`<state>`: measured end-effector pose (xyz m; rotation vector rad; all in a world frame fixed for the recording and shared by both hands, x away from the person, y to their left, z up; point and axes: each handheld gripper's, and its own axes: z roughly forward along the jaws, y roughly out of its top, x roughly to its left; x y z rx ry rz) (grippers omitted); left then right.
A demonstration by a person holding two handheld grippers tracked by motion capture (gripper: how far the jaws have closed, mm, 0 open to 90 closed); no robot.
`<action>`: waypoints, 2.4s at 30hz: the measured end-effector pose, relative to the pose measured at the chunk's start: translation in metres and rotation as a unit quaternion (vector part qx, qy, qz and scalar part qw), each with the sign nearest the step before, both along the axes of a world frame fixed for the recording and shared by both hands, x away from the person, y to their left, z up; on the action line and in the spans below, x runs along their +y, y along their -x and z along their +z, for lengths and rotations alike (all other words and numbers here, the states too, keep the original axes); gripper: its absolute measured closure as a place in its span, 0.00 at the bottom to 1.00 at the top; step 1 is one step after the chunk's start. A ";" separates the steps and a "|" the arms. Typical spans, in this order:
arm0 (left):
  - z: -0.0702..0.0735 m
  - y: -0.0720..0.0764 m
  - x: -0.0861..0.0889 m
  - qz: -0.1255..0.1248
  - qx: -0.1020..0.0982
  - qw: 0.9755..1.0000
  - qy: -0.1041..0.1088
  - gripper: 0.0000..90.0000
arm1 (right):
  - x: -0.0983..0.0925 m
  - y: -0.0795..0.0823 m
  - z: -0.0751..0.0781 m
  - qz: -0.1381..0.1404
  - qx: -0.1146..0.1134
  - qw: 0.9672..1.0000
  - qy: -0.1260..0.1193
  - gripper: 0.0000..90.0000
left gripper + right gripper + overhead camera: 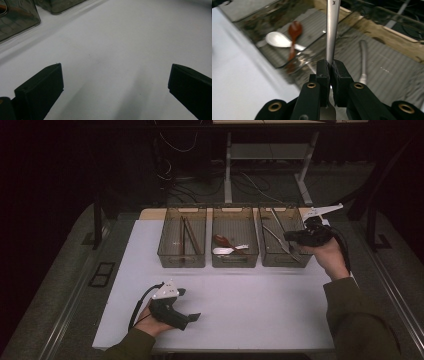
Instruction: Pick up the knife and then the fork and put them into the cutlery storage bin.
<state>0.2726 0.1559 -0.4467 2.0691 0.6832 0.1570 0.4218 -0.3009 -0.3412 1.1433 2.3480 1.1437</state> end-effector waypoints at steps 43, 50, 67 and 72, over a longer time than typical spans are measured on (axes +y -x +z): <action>0.000 0.002 0.000 -0.009 0.004 1.000 -0.005 0.00 | -0.032 -0.007 -0.042 -0.040 0.017 0.999 -0.005 0.45; -0.001 0.001 0.000 -0.010 0.006 1.000 -0.006 0.00 | -0.028 0.022 -0.041 -0.026 -0.011 1.000 -0.005 0.36; 0.000 0.002 0.000 -0.008 0.006 1.000 -0.003 0.00 | -0.005 0.087 -0.053 0.025 -0.031 0.999 -0.028 0.24; 0.000 0.002 0.001 -0.008 0.005 1.000 -0.004 0.00 | 0.001 0.101 -0.061 0.033 -0.035 0.998 -0.035 0.21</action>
